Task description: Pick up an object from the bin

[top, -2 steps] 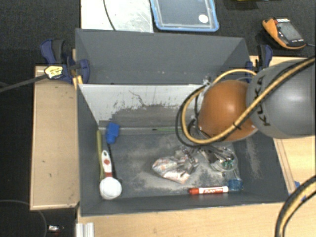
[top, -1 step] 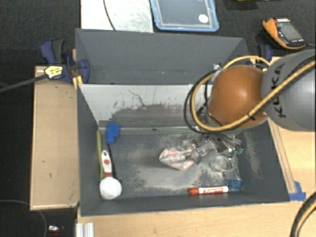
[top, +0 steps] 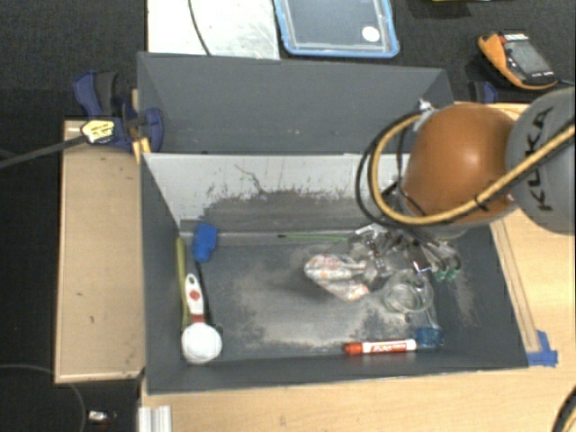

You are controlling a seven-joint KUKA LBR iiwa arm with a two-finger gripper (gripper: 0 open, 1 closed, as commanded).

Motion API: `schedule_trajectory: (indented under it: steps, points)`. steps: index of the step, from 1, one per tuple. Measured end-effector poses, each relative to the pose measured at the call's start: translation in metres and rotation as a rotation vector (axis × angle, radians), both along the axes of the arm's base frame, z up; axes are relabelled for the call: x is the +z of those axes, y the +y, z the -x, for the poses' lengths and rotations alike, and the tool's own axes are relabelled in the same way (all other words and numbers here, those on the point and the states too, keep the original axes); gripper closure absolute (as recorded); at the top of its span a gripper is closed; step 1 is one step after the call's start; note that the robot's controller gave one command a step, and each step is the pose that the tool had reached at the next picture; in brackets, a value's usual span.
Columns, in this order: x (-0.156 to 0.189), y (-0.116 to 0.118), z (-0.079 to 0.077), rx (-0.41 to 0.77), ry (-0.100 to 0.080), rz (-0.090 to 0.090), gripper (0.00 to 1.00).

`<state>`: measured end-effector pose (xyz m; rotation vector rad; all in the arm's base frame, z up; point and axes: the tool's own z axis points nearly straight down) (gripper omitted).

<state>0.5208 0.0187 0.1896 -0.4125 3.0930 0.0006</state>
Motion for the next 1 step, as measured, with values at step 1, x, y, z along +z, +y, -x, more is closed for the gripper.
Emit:
schedule_trajectory:
  steps: [1]
  points:
    - [0.0182, 0.0107, 0.0145, 0.181, -0.003, 0.003, 1.0]
